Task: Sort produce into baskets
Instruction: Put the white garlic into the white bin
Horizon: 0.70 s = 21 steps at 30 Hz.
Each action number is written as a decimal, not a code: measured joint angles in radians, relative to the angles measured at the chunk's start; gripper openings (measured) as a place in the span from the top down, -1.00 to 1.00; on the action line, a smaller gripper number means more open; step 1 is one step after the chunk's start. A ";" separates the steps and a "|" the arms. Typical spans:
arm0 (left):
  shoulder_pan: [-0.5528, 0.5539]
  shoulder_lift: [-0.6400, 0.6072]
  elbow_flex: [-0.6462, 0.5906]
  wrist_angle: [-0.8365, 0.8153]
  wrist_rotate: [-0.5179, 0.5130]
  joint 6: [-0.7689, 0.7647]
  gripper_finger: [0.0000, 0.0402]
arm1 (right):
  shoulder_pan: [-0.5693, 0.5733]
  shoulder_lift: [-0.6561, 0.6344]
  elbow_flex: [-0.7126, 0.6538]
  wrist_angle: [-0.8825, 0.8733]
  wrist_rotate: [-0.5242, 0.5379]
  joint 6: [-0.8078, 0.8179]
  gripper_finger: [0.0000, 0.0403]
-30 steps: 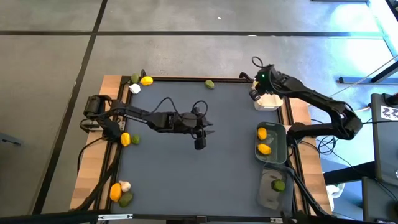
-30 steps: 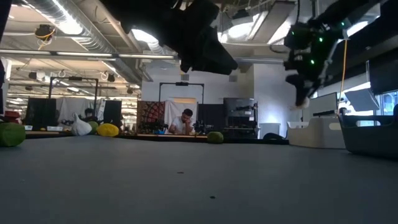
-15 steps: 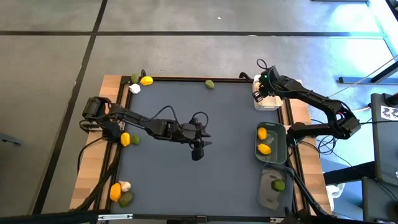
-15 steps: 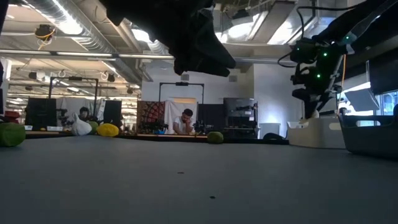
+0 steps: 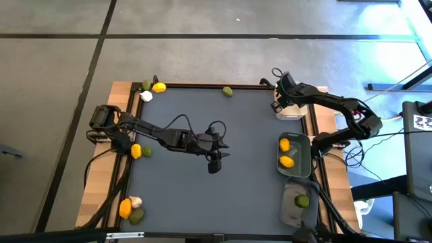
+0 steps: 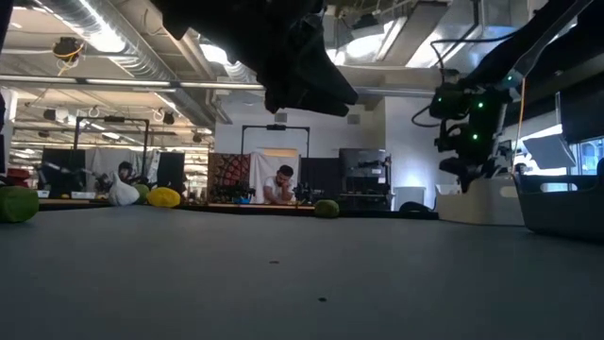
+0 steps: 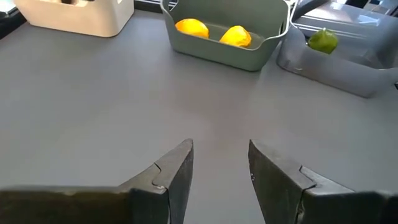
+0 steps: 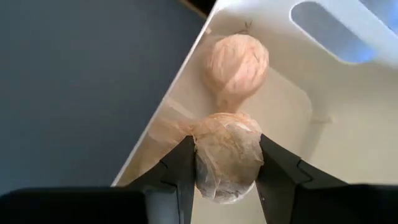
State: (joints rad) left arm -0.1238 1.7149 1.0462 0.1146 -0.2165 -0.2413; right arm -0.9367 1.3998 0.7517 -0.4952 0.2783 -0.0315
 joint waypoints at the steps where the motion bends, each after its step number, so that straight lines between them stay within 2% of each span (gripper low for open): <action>1: 0.000 0.000 0.000 0.000 0.000 0.003 0.25 | 0.000 0.008 0.000 0.000 -0.001 0.000 0.36; 9: 0.000 0.000 0.000 0.000 0.000 0.012 0.25 | 0.001 0.012 0.000 0.009 -0.021 0.006 0.32; 15: 0.000 0.000 0.000 0.000 0.000 0.008 0.25 | 0.009 0.012 0.022 -0.037 -0.042 0.008 0.03; 21: 0.002 0.000 0.000 0.000 0.000 0.011 0.25 | 0.008 -0.035 0.107 -0.225 -0.027 -0.002 -0.14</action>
State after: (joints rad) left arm -0.1222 1.7149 1.0462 0.1147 -0.2165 -0.2301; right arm -0.9287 1.3644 0.8589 -0.7205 0.2516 -0.0331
